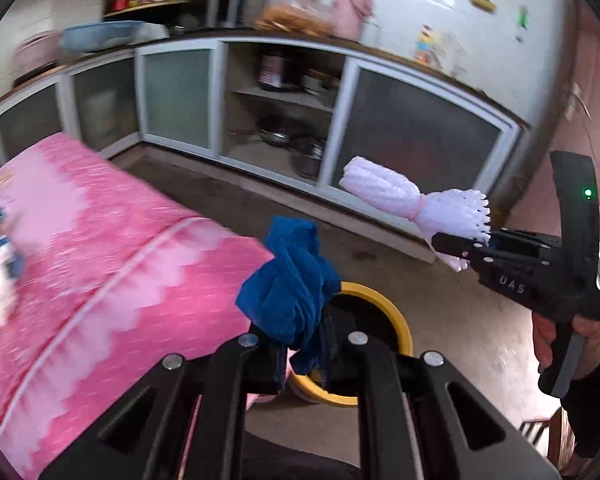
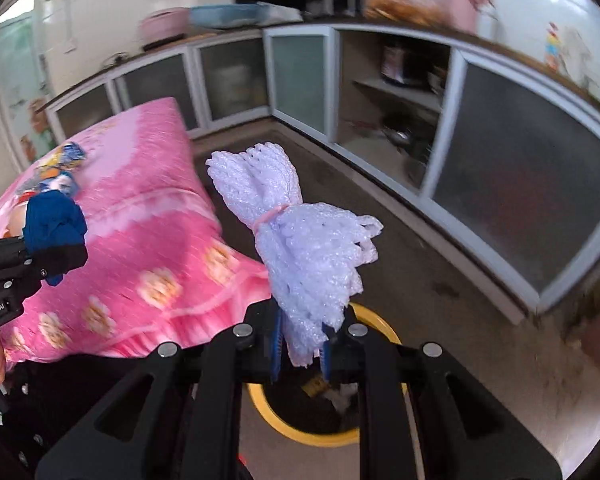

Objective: Collect trash
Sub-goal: 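Carry the blue glove and mesh bag with both tools over the bin, then open both tools to drop the glove and mesh bag into the bin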

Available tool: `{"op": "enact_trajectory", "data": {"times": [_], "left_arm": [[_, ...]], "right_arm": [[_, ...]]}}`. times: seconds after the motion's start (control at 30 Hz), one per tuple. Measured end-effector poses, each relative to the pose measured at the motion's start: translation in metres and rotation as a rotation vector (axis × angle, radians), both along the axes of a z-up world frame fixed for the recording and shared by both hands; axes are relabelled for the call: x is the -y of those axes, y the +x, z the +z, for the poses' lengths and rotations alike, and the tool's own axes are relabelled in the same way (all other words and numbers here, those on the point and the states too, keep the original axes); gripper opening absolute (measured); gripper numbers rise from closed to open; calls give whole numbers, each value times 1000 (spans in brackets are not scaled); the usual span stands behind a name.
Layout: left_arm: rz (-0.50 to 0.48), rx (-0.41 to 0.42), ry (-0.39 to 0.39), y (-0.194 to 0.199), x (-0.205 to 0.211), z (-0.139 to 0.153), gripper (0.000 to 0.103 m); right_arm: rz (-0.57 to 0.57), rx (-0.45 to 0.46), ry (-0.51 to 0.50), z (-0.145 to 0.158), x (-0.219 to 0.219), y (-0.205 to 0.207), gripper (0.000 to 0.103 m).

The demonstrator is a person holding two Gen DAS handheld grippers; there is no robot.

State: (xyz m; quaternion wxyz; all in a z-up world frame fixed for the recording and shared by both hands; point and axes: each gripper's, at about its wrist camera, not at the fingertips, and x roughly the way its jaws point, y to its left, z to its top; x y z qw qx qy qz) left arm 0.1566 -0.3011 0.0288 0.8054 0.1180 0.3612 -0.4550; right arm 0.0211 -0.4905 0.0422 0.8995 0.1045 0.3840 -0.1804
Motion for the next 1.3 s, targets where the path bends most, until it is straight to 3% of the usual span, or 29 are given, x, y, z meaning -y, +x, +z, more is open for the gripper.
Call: {"op": "enact_trajectory", "data": {"times": [0.33, 0.73, 0.77, 0.8, 0.83, 0.87, 0.9, 0.97, 1.1, 1.3], "left_arm": [[-142, -53, 113, -21, 86, -53, 11], [-184, -113, 179, -12, 144, -91, 15], [-184, -120, 182, -11, 146, -94, 21], [-179, -126, 181, -9, 147, -96, 36], [-176, -134, 177, -7, 146, -97, 47], [-166, -136, 170, -7, 146, -97, 70], [-146, -121, 161, -6, 143, -96, 83], [-130, -106, 144, -7, 138, -93, 87], [-114, -149, 110, -2, 129, -86, 89], [-114, -132, 23, -11, 110, -54, 89]], "right_arm": [[-89, -144, 78, -74, 39, -30, 14], [-121, -299, 172, -144, 50, -20, 15], [-125, -311, 174, -149, 51, -19, 21], [-124, -331, 178, -153, 53, -16, 33], [-128, -352, 177, -157, 55, -16, 39], [-137, -354, 173, -159, 57, -17, 50], [-146, -365, 168, -161, 59, -19, 56], [-169, -378, 153, -163, 62, -24, 61], [-220, -392, 126, -161, 71, -43, 61], [-282, -329, 131, -138, 82, -73, 61]]}}
